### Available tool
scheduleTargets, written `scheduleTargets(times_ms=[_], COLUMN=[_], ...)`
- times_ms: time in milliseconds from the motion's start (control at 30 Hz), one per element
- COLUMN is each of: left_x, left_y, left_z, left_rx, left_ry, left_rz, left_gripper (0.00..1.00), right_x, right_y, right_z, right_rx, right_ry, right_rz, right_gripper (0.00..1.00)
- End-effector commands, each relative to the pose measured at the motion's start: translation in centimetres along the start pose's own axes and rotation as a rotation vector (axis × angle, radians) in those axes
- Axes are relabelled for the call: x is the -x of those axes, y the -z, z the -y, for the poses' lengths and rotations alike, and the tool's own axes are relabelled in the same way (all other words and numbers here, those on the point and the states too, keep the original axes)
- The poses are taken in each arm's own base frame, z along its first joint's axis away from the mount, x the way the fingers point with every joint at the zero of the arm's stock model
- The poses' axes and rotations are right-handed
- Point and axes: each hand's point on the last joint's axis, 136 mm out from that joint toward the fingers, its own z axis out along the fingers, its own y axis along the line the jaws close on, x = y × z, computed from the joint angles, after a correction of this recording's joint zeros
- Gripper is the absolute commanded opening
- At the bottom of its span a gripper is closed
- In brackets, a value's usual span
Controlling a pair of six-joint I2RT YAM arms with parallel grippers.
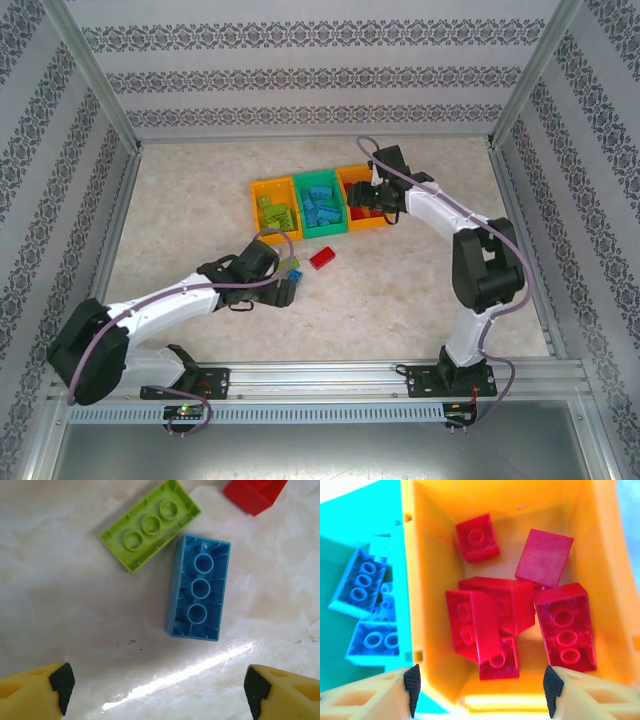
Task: Sort the legos into containers by color
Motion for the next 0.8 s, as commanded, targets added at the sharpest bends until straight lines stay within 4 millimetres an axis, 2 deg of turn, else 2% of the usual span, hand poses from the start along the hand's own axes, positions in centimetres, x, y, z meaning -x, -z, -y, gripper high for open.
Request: scheduleTargets(times_ms=[0,167,300,600,767], left_x=[1.7,1.6,1.5,2.0,2.0], left_y=[-0.4,-1.8,-2.6,-3.8,-4.3], left_z=[2.0,2.3,2.1,2.6,2.4], left_rx=[-0.046,-0.036,-0.014,-0.004,0.022], left_ry=[-0.003,0.001,0.002,-0.005,0.000], left_rz=[0.027,-0.011,-0.032,-0.053,-0.067], left_gripper=[0.88,0.85,0.84,0.79,0.71], right_x=[0.7,-0.5,-2.0,-5.6,-6.8], right_y=[2.9,5.8,7.4,8.7,9.9], right_z=[-0.4,0.2,1.7,5.7,7.5], right_rx=[0.026,0.023,-0.011,-0.069,-0.103], right_ry=[-0.017,-0.011,-0.004,-0.081,-0.113], right_rz=[0.072,0.117,0.134,0.129,0.165], right_gripper=[0.71,0.76,0.78,0.80,0.82])
